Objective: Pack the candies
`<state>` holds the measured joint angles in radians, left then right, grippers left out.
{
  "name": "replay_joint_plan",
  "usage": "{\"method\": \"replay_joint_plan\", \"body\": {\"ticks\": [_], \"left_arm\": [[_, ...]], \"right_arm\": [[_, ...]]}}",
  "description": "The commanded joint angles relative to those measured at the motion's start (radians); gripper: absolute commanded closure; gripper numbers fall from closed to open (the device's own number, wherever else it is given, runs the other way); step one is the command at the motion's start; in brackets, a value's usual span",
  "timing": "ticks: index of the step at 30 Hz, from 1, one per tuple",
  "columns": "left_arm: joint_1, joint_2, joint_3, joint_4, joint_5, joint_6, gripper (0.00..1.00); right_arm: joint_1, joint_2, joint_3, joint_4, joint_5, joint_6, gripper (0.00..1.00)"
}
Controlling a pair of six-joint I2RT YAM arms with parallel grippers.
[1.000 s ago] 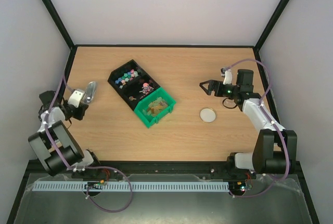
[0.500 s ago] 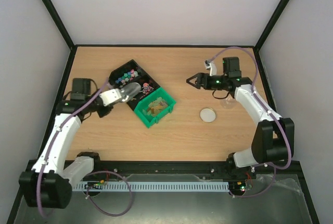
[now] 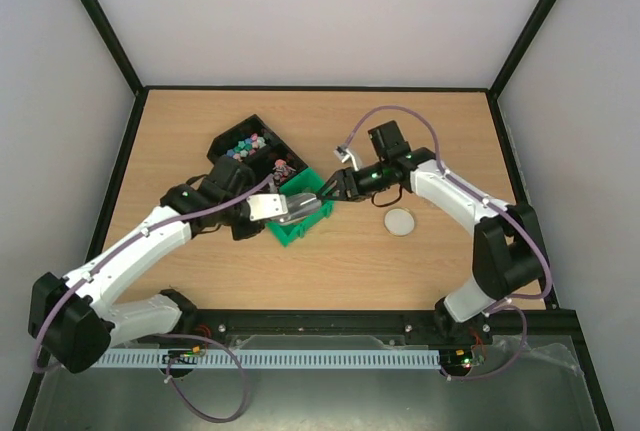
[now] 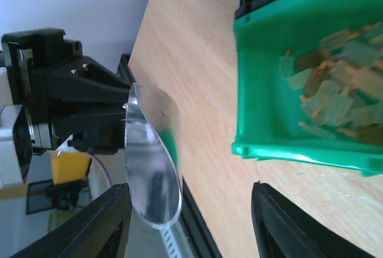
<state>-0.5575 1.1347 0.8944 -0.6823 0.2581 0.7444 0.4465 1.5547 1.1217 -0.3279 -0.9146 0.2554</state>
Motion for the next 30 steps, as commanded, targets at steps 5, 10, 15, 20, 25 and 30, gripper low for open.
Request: {"method": "replay_joint_plan", "body": {"ticks": [5,10,15,20,25,30], "left_arm": [[-0.071,0.032,0.058,0.032,-0.050,-0.061,0.98],[-0.073,0.027,0.061,0.039,-0.038,-0.070,0.98],[-0.073,0.020,0.050,0.049,-0.021,-0.076,0.98],[-0.059,0.015,0.029,0.082,-0.014,-0.102,0.88],[-0.002,-0.023,0.028,0.095,0.085,-0.102,0.76],[0.055,-0.041,-0.001,0.140,0.190,-0.099,0.80]], "right_arm": [[0.070,0.062,0.008,-0.069,-0.090,0.019,0.53],[0.077,0.094,0.007,-0.063,-0.105,0.030,0.79],[0.077,0.116,0.009,-0.058,-0.128,0.041,0.98],[0.077,0.100,-0.030,-0.015,-0.170,0.059,0.99],[0.076,0.075,-0.058,0.018,-0.214,0.076,0.99],[0.076,0.079,-0.083,0.054,-0.235,0.091,0.99]]}}
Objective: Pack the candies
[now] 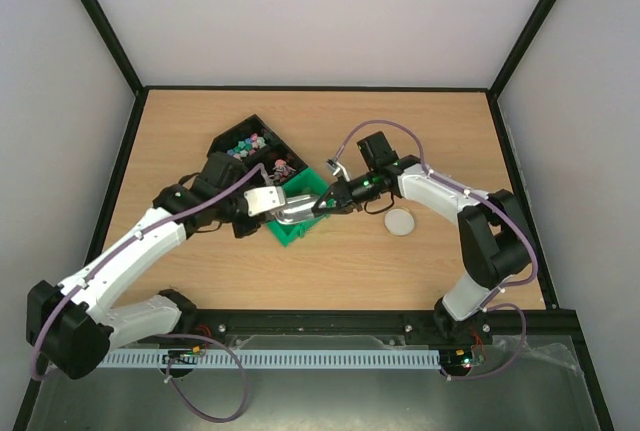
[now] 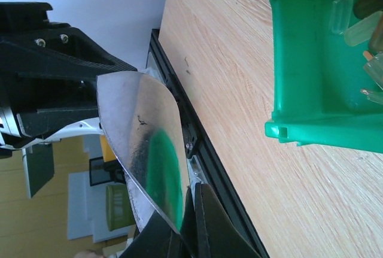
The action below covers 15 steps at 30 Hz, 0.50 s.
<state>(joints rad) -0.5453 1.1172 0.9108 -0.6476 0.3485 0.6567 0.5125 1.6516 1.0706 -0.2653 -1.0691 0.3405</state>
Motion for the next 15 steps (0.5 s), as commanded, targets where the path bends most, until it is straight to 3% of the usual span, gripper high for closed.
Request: {"method": "replay_joint_plan", "body": {"ticks": [1,11,12,15], "left_arm": [[0.050,-0.025,-0.025,0.112,0.120,-0.009,0.81],[0.076,-0.053,-0.033,0.093,0.222,-0.008,0.98],[0.076,-0.050,-0.032,0.095,0.218,-0.016,0.98],[0.082,-0.045,-0.030,0.101,0.191,-0.039,0.98]], "right_arm": [[0.009,-0.014,-0.031,-0.008,-0.087,0.007,0.99],[0.009,-0.008,-0.035,0.003,-0.077,0.006,0.99],[0.008,-0.008,-0.033,0.002,-0.073,0.002,0.96],[-0.011,-0.006,-0.004,-0.055,-0.037,-0.071,0.70]]}}
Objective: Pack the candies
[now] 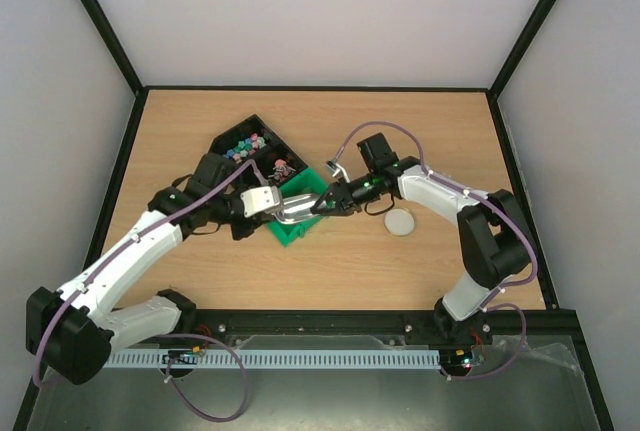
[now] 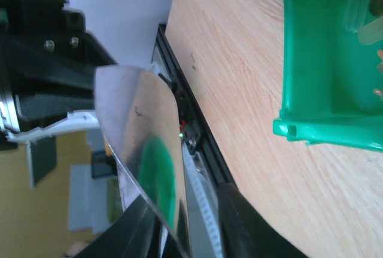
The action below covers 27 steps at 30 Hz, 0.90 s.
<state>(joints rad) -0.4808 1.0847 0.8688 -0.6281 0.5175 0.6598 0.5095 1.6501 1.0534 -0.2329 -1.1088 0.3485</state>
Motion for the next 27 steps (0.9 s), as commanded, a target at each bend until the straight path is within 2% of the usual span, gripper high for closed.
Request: {"method": "replay_joint_plan", "body": {"ticks": [1,5,7,12,16,20,27], "left_arm": [[0.021,-0.010,0.013,0.082,0.014,-0.051,0.98],[0.059,-0.001,0.026,0.063,-0.019,-0.097,0.98],[0.101,-0.001,0.039,0.038,-0.032,-0.105,0.98],[0.189,0.005,0.093,-0.040,-0.138,-0.121,0.98],[0.218,0.019,0.128,-0.106,-0.200,-0.124,0.98],[0.218,-0.012,0.105,-0.089,-0.228,-0.135,0.98],[0.219,0.006,0.094,-0.075,-0.230,-0.101,0.98]], "right_arm": [[-0.022,0.000,0.037,-0.131,0.028,-0.118,0.63],[-0.102,0.022,0.146,-0.276,0.102,-0.262,0.29],[-0.147,0.031,0.184,-0.307,0.129,-0.289,0.20],[-0.170,0.039,0.256,-0.310,0.365,-0.326,0.16],[-0.187,0.049,0.297,-0.346,0.478,-0.372,0.15],[-0.353,0.019,0.322,-0.462,0.496,-0.462,0.10],[-0.691,-0.097,0.340,-0.740,0.665,-0.861,0.03]]}}
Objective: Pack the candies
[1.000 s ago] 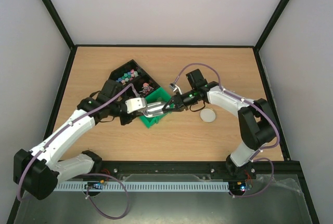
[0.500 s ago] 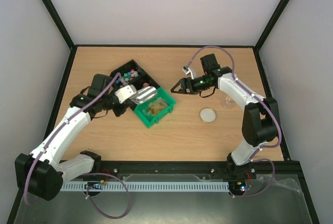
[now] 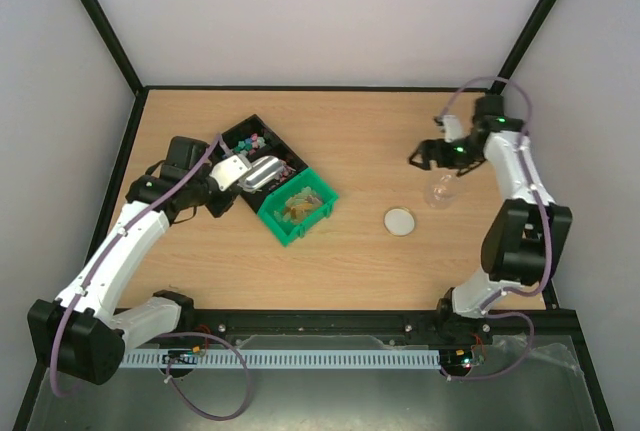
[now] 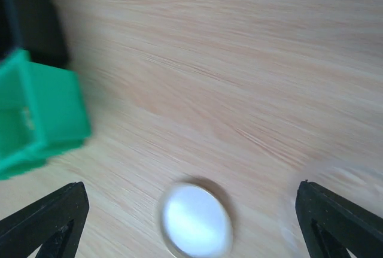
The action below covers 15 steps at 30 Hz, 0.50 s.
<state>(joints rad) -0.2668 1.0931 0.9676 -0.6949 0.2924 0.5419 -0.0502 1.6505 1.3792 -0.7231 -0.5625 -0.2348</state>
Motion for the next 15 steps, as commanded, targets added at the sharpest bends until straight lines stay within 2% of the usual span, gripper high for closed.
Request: {"method": "replay_joint_plan", "body": {"ticks": [1,5,8,11,15], "left_arm": [[0.005,0.001,-0.003,-0.008,0.000,0.020,0.98],[0.007,0.017,-0.003,-0.007,0.000,0.032,0.98],[0.013,0.031,-0.004,-0.017,0.005,0.043,0.98],[0.024,0.047,0.009,-0.022,0.027,0.035,0.98],[0.034,0.076,0.046,-0.036,0.026,-0.010,0.98]], "right_arm": [[-0.173,-0.113,0.001,-0.269,0.140,-0.343,0.03],[-0.347,-0.150,-0.071,-0.298,0.215,-0.604,0.03],[-0.440,-0.140,-0.147,-0.239,0.269,-0.761,0.04],[-0.453,-0.106,-0.213,-0.145,0.273,-0.853,0.06],[-0.441,-0.057,-0.274,-0.042,0.176,-0.929,0.06]]}}
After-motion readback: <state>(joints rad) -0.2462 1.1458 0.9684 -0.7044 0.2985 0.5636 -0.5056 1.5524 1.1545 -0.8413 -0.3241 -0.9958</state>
